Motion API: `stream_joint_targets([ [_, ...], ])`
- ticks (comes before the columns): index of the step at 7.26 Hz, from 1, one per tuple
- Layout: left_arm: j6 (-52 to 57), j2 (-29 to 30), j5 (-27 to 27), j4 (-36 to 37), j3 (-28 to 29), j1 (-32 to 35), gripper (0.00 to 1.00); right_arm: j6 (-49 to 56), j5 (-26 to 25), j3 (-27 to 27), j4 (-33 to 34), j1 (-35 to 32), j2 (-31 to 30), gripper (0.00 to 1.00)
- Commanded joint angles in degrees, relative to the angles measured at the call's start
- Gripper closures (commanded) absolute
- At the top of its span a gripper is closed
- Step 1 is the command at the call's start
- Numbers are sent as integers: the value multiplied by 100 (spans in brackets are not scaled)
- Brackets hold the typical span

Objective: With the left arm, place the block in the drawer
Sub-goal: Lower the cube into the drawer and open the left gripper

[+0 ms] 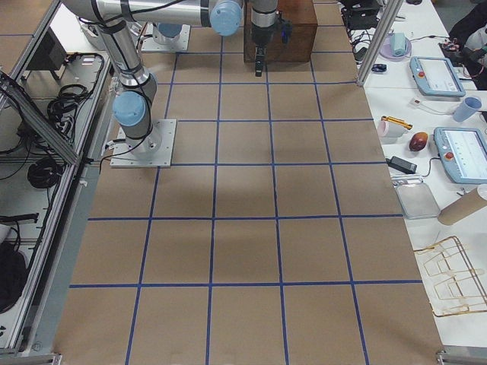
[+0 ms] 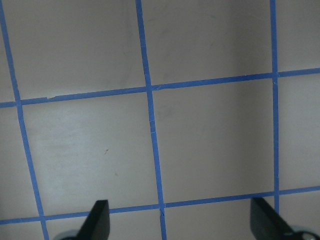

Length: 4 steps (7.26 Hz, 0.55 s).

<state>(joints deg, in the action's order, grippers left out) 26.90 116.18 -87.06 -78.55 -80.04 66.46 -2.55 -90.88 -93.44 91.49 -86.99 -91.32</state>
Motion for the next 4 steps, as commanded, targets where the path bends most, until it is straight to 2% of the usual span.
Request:
stream_joint_targets([
  [1, -18, -121, -31, -63, -3, 7, 0, 0, 0, 1, 0, -3, 0, 0],
  [3, -53, -218, -13, -221, 171, 173, 0, 0, 0, -8, 0, -3, 0, 0],
  [4, -567, -340, -48, -466, 425, 304, 0, 0, 0, 1, 0, -3, 0, 0],
])
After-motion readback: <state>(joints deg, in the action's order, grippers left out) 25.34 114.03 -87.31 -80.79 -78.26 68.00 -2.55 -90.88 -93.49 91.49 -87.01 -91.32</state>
